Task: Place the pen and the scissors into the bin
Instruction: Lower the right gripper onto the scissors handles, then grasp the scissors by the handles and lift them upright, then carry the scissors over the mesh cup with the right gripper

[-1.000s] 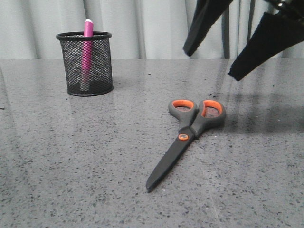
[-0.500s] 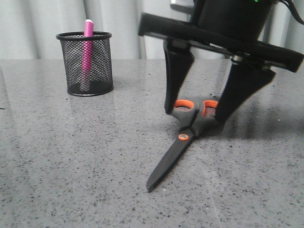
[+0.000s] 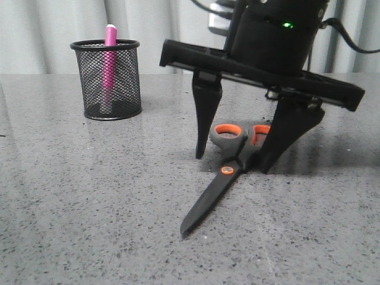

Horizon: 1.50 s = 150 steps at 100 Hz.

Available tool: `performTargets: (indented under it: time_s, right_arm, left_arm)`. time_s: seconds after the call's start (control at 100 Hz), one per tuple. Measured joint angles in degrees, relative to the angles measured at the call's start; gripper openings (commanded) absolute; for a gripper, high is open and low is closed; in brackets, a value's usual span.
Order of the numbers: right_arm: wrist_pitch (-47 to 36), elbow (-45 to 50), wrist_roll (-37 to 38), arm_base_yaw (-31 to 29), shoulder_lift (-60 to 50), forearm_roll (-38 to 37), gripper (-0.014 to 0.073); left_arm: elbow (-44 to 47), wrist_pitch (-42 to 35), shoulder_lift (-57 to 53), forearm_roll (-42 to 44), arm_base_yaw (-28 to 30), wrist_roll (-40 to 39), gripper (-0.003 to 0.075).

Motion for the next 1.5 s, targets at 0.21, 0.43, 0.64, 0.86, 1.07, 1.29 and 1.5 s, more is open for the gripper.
performTargets:
  time_s: [0.21,0.43,0.64,0.86,1.07,1.29,1.5]
  right_arm:
    - [1.06,-0.92,1.04,0.47,1.15,-0.91,0.0379]
    - [4.47,-1.82,1.51,0.56,3.42,-3.59,0.012]
    - [4.7,-2.39,2.1,0.7,4.04,-4.74,-0.0075]
    - [3.66,-3.16,1.96,-0.06,3.72,-7.18,-0.0075]
    - [-2.43,-9.02,1.6,-1.18,2.02,-21.89,-0.0074]
    - [-19.56,-19.73,-2.46,1.42,-1.02,-25.17,-0.0075]
    - [-43.67,-20.7,-5.86,3.64,2.69,-28.93,-0.0075]
  left_arm:
    - [0.0,-0.1,0.0,0.0,-1.43,0.0,0.0388]
    - [0.0,-0.1,0.0,0.0,-3.06,0.0,0.0388]
    - [0.0,-0.1,0.0,0.63,-3.45,0.0,0.0388]
    - [0.0,-0.1,0.0,0.92,-3.45,0.0,0.0388]
    - [0.0,-0.1,-0.12,1.86,-3.45,0.0,0.0388]
    - [0.0,-0.1,-0.14,2.24,-3.45,0.0,0.0388]
    - [0.0,-0.1,-0.24,4.47,-3.45,0.0,0.0388]
